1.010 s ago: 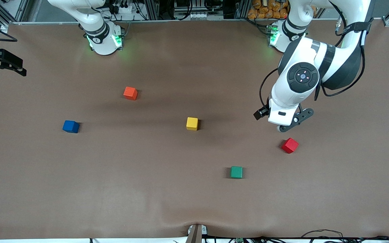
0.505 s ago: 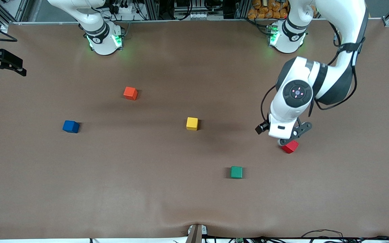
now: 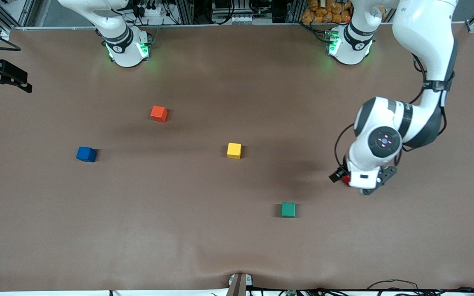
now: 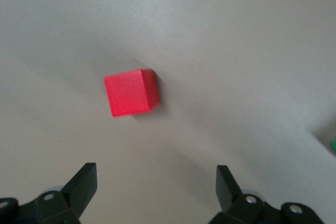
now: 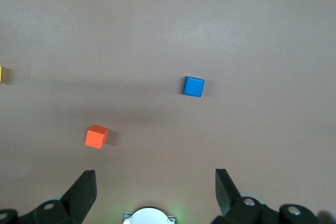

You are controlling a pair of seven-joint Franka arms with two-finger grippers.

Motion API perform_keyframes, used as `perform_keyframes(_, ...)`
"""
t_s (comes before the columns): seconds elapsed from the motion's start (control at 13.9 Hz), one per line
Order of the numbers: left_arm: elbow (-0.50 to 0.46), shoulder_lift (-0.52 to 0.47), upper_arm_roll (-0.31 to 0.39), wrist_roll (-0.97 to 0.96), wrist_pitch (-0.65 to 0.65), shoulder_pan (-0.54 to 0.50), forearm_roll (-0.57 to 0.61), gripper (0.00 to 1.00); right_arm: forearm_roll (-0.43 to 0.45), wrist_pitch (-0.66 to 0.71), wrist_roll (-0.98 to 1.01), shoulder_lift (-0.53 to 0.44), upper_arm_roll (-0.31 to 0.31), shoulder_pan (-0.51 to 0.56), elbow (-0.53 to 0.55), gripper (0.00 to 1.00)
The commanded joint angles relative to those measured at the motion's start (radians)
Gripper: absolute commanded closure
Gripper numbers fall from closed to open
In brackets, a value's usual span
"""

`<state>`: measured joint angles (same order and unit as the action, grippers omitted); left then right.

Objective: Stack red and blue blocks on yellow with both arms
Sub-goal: 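Lower the left gripper and close it on the red cube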

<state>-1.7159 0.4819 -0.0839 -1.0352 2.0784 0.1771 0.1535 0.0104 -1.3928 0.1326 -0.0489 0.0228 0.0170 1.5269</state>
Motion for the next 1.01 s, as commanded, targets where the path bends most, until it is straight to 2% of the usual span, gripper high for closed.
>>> perform_keyframes(0.0, -0.002, 0.027, -0.008, -0.051, 0.022, -0.027, 0.020, 0.00, 0.005, 0.002, 0.009, -0.011, -0.011, 0.017, 0.002, 0.00)
perform_keyframes(0.14, -0.027, 0.032, -0.008, -0.066, 0.054, -0.050, 0.011, 0.00, 0.005, 0.002, 0.009, -0.011, -0.011, 0.017, 0.002, 0.00)
perform_keyframes(0.36, -0.088, 0.049, -0.007, -0.189, 0.176, -0.065, 0.012, 0.00, 0.005, -0.002, 0.009, -0.009, -0.011, 0.020, 0.002, 0.00)
perform_keyframes(0.58, -0.134, 0.057, -0.010, -0.212, 0.259, -0.111, 0.017, 0.00, 0.005, -0.003, 0.009, -0.008, -0.011, 0.024, 0.002, 0.00)
perform_keyframes(0.94, -0.148, 0.069, -0.008, -0.255, 0.292, -0.114, 0.008, 0.00, 0.005, -0.005, 0.009, -0.008, -0.012, 0.030, 0.001, 0.00)
